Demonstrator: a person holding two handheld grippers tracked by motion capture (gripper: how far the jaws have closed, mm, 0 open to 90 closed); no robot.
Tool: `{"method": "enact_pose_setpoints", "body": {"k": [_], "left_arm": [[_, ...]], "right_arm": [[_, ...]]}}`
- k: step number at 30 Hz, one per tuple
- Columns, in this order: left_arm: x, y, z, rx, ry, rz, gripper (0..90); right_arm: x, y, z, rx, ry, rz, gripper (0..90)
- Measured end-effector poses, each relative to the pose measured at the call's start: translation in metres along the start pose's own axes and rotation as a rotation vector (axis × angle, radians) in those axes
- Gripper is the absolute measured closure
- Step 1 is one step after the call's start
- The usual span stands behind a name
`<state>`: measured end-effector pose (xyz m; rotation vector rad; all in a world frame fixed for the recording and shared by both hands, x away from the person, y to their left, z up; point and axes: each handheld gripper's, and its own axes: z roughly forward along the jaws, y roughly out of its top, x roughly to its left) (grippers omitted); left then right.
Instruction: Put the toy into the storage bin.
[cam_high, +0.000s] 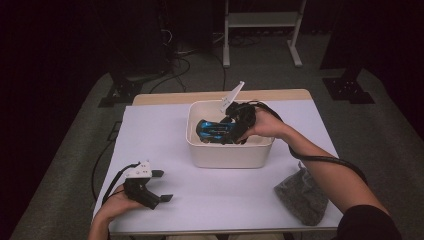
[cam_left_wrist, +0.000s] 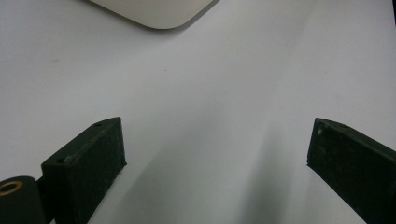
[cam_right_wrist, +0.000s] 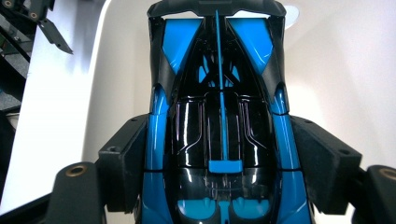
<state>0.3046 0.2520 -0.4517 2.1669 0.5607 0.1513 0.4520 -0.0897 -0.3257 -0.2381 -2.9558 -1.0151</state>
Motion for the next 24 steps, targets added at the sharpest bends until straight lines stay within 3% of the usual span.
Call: {"method": "enact_pose_setpoints", "body": {"k": [24], "left_arm": [[0.001,0.0,-0.003,-0.023,-0.001,-0.009,3.5]], "right_arm": [[-0.008,-0.004,0.021,0.058,0.019,0.012,25.1]]}}
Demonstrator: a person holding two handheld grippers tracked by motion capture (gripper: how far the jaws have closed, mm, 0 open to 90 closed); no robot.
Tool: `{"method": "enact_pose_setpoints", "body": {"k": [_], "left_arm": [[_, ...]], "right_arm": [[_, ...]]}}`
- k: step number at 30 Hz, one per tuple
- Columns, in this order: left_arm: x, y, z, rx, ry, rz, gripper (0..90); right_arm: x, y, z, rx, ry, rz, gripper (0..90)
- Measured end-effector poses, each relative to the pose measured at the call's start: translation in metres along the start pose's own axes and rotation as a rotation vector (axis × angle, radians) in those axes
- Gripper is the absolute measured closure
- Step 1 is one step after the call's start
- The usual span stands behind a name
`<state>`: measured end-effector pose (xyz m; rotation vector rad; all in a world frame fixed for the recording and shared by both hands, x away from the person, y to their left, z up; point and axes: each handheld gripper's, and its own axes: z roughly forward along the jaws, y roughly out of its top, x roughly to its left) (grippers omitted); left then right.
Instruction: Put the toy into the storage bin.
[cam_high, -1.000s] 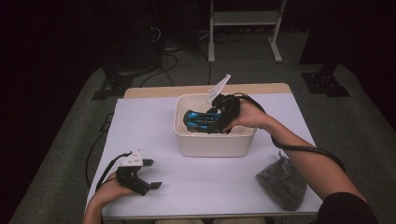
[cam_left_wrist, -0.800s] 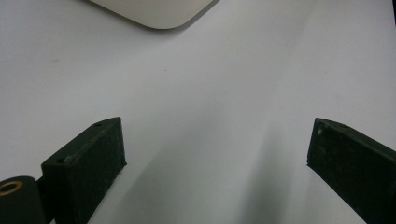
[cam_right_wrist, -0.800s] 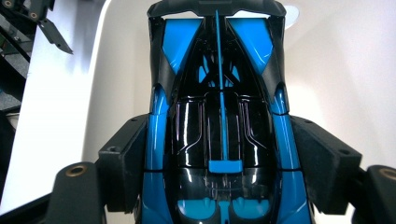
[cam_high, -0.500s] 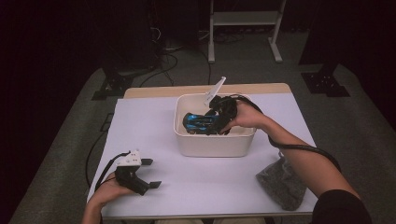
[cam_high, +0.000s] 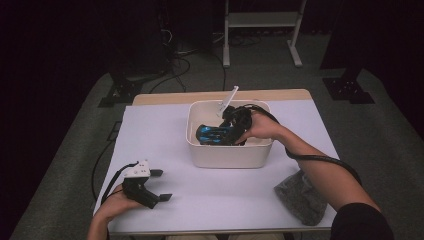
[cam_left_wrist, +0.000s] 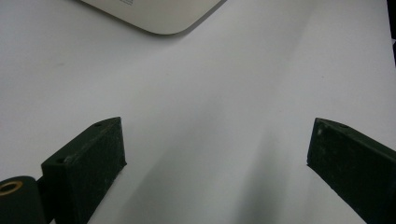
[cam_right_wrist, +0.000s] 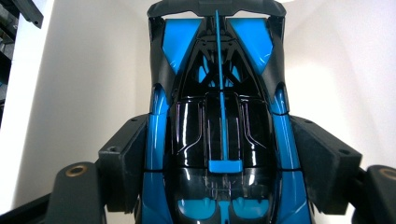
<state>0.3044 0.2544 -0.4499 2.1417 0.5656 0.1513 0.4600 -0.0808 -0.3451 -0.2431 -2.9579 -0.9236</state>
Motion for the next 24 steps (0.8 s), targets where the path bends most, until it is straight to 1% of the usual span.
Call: {"method": "enact_pose_setpoints", "body": {"k": [3,12,16,22,23,24], "left_arm": [[-0.001,0.001,0.0,-0.001,-0.003,0.003,3.5],[0.0,0.0,-0.002,-0.009,-0.002,0.0,3.5],[0.0,0.0,-0.003,-0.008,-0.002,0.004,3.5],[0.0,0.0,-0.004,-0.01,-0.002,0.004,3.5],[0.0,0.0,-0.004,-0.02,-0.009,0.001,3.5],[0.0,0.0,-0.005,-0.02,-0.007,0.001,3.6]], "right_arm": [[-0.001,0.001,0.002,0.006,0.007,0.004,25.1],[-0.005,0.003,0.008,0.026,0.008,0.012,25.1],[-0.008,0.003,0.01,0.035,0.01,0.03,25.1],[-0.01,0.004,0.016,0.053,0.022,0.028,25.1],[-0.011,0.004,0.017,0.061,0.022,0.03,25.1],[-0.011,0.004,0.018,0.062,0.022,0.028,25.1]]}}
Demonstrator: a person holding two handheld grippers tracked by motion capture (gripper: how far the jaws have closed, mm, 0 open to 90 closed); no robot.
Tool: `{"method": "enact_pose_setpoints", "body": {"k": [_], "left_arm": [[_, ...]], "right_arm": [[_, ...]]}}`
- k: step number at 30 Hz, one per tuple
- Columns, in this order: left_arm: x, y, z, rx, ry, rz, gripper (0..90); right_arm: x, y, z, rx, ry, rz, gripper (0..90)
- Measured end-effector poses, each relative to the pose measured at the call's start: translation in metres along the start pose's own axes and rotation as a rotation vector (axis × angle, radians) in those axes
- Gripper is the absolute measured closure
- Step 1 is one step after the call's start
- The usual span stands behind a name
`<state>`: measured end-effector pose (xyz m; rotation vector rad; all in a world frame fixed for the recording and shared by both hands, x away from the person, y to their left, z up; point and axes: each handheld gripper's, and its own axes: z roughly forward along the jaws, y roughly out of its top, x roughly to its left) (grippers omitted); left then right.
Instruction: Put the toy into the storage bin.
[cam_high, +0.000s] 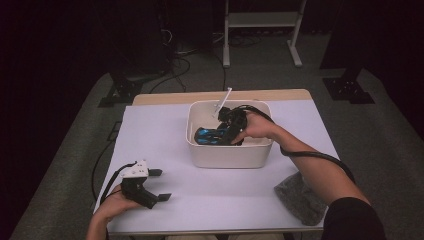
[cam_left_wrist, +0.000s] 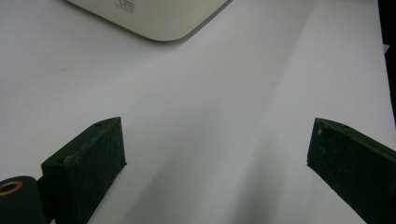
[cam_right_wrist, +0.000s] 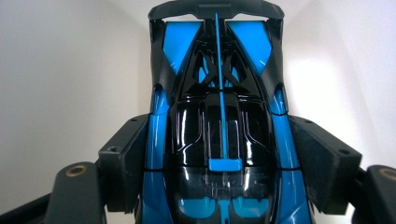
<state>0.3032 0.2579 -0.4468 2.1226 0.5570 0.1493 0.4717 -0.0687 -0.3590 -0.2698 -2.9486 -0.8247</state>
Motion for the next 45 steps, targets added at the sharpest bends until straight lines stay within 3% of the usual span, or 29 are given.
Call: {"method": "enact_pose_setpoints", "body": {"k": [45], "left_arm": [[-0.001,-0.001,-0.002,-0.002,0.002,-0.001,3.5]], "right_arm": [[-0.001,0.002,0.012,0.065,0.018,0.012,25.3]]}}
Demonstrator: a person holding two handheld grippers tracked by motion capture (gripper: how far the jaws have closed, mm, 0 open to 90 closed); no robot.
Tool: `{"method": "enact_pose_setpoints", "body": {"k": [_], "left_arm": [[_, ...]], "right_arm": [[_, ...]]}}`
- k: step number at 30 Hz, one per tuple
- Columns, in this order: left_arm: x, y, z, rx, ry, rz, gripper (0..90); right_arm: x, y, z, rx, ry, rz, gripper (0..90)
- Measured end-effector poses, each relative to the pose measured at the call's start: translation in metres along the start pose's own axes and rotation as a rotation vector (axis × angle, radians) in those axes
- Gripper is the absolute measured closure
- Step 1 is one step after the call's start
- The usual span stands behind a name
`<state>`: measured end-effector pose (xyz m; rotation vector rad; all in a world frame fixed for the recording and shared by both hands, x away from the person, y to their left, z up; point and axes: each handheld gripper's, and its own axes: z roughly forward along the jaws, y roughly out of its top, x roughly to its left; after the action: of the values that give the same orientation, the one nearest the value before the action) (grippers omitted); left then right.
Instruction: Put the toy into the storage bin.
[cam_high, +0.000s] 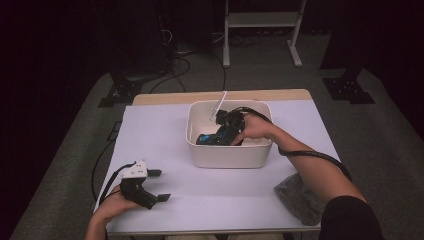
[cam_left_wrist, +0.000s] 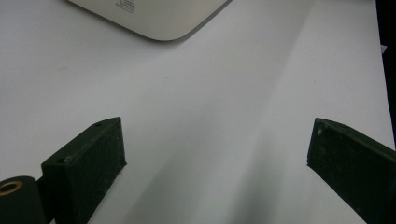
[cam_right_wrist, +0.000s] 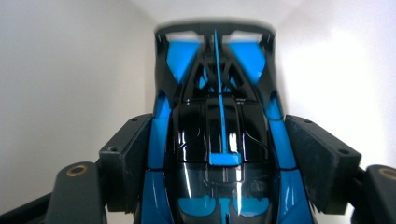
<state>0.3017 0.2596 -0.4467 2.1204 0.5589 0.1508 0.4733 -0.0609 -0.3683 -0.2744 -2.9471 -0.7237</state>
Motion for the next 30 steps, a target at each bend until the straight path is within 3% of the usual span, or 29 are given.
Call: {"method": "enact_pose_setpoints", "body": {"k": [4,7,11,15,23,30], "left_arm": [[-0.001,0.0,0.0,0.001,-0.003,-0.003,3.5],[-0.001,0.0,0.0,0.001,-0.001,0.001,3.5],[-0.001,0.001,-0.001,-0.004,-0.002,0.0,3.5],[-0.001,0.001,0.0,0.0,-0.004,0.001,3.5],[-0.002,0.001,-0.001,-0.001,0.0,0.003,3.6],[-0.002,0.0,0.0,0.001,0.0,0.002,3.5]], "right_arm": [[0.0,0.0,0.003,0.022,-0.002,-0.004,25.3],[-0.002,-0.001,0.005,0.04,0.019,0.022,25.0],[-0.003,-0.003,0.008,0.067,0.005,0.029,24.8],[-0.003,-0.001,0.001,0.001,0.015,0.035,28.0],[-0.002,-0.001,-0.003,-0.01,0.014,0.038,29.1],[0.0,-0.001,-0.017,-0.052,0.016,0.048,33.4]]}}
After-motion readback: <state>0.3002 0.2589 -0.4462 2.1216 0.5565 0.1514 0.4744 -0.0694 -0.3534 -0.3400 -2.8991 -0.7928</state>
